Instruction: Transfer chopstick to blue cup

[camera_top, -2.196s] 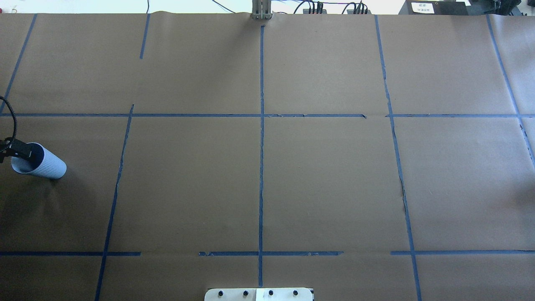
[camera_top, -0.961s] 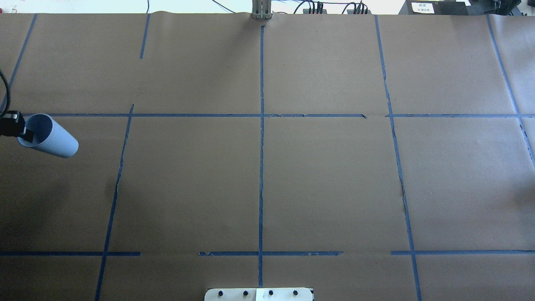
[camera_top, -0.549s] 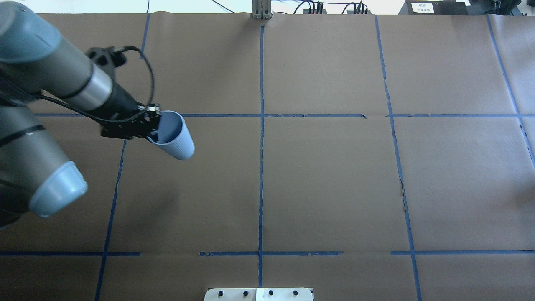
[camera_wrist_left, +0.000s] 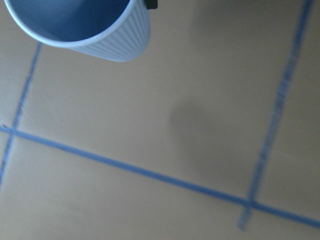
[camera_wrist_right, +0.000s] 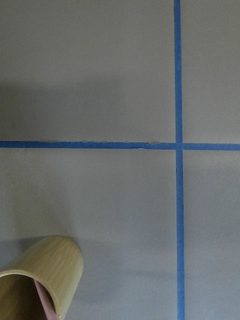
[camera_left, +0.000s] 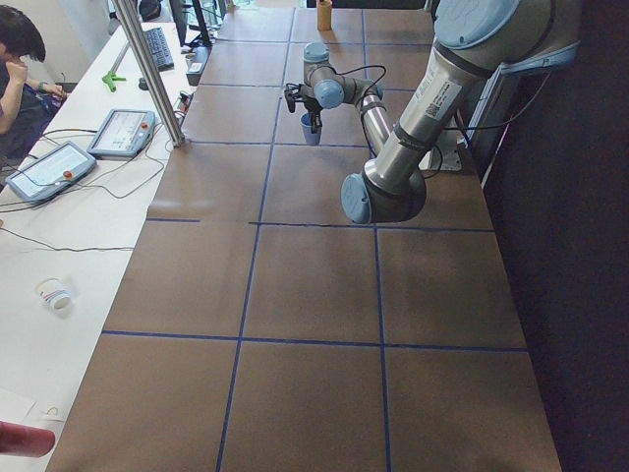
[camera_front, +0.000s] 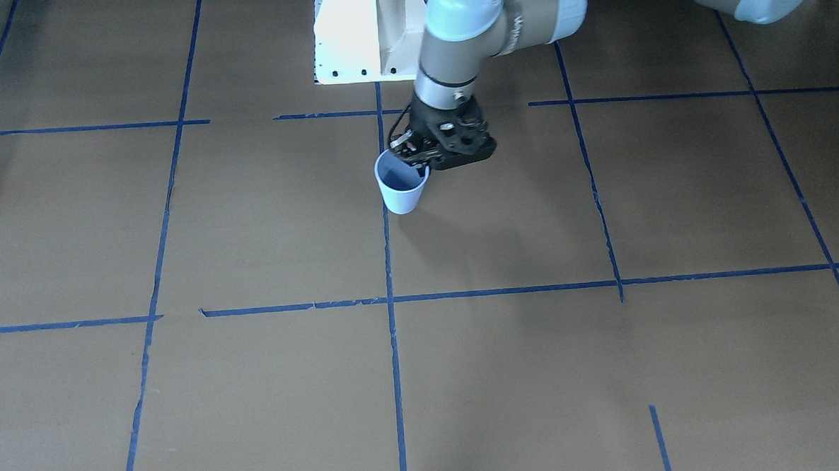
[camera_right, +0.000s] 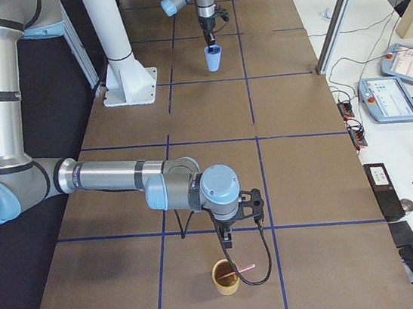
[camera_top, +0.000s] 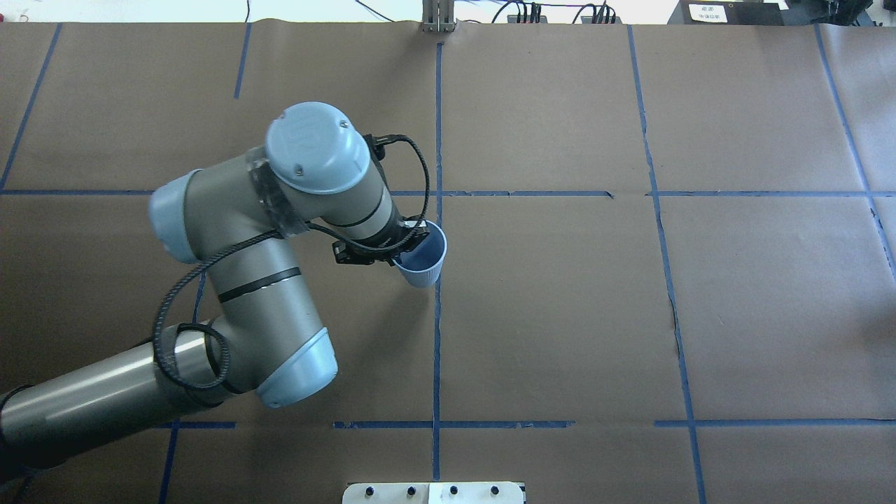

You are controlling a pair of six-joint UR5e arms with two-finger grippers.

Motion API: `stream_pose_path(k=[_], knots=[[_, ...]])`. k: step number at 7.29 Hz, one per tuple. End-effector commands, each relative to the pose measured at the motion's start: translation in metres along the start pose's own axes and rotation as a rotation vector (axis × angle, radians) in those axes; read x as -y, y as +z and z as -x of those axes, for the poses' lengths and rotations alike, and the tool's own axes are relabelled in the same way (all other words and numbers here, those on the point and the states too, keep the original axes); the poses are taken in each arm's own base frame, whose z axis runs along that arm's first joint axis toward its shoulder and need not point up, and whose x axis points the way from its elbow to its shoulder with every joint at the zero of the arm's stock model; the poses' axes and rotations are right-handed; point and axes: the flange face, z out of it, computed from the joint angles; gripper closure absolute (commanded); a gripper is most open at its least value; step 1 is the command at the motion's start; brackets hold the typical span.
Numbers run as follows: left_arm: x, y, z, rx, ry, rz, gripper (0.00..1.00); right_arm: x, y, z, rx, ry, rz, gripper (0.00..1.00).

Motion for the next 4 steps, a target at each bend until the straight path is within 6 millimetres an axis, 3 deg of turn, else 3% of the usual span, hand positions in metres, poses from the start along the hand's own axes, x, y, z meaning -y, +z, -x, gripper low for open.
stream_pose_path(k=[1,4], knots=[[-0.0044,0.0196,-0.0189,0.005,0.000,0.001,1.00,-0.0022,-0.0006,0.0010,0.001,-0.001,-0.001,0.01],[-0.0045,0.0229,-0.0171,0.011,0.000,0.002,0.99,-0.0009,-0.0005,0.0008,0.001,-0.001,-0.001,0.01]])
